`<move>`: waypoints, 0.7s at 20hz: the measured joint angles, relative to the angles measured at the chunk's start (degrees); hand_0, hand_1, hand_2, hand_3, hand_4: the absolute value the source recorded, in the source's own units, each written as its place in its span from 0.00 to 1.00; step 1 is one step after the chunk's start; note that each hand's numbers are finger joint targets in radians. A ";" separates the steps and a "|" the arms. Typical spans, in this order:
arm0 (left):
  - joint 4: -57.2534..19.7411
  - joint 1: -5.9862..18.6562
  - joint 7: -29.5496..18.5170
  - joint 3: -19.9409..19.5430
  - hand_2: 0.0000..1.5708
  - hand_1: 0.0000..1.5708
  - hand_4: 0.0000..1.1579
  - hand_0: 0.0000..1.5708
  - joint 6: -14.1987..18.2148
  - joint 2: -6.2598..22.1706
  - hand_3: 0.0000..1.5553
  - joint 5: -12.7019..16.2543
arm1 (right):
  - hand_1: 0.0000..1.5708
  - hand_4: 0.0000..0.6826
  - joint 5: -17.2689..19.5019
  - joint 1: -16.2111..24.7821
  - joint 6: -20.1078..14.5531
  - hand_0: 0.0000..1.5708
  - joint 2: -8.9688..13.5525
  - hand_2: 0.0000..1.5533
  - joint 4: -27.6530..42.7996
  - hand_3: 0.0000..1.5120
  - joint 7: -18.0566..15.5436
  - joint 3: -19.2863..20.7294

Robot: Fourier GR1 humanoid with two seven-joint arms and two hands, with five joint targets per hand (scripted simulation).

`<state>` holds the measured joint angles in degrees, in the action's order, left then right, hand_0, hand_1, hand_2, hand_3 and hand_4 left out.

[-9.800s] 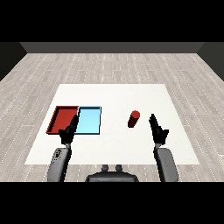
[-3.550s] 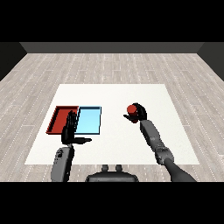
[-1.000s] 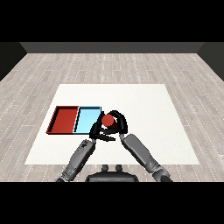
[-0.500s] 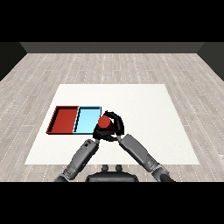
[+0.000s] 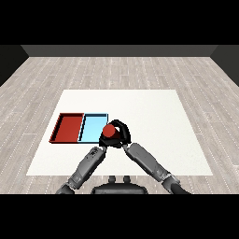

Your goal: Pick the red can and put it in the red box

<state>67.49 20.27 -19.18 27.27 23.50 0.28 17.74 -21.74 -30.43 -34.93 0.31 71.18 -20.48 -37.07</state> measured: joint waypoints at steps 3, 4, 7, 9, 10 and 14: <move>-0.25 0.05 2.14 0.91 0.94 0.96 0.76 0.96 3.30 0.47 0.89 0.01 | 0.99 0.90 -0.41 -0.76 -0.56 0.99 0.28 0.94 0.86 0.92 1.04 -0.33; -0.56 -0.14 2.10 1.23 0.95 0.97 0.74 0.97 4.24 0.43 0.90 -0.18 | 0.99 0.89 -0.37 -1.33 -0.06 0.99 0.27 0.94 0.49 0.91 1.39 0.37; 0.66 -0.02 3.14 1.85 0.96 1.00 0.87 1.00 7.48 0.83 0.91 -1.17 | 0.93 0.89 -1.21 -2.22 -0.03 0.93 0.33 0.93 0.06 0.91 1.26 0.34; -0.69 0.82 1.47 1.77 0.96 1.00 0.88 1.00 8.30 0.56 0.90 -0.70 | 0.92 0.90 -0.06 -1.08 0.31 0.92 0.25 0.93 0.91 0.91 1.38 0.73; -1.19 1.53 0.90 1.58 0.96 1.00 0.83 1.00 8.52 0.56 0.91 -0.67 | 0.91 0.90 -0.30 -1.23 -0.26 0.91 0.33 0.93 1.08 0.91 1.30 0.39; 0.92 -0.21 1.25 2.30 0.97 1.00 0.90 1.00 10.96 0.73 0.92 -1.96 | 0.90 0.69 -1.00 -0.42 -0.26 0.90 0.35 0.91 2.05 0.90 0.80 -0.13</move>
<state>68.41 20.06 -17.93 29.57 34.46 1.01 15.78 -22.75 -30.85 -35.19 0.66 73.22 -19.69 -37.20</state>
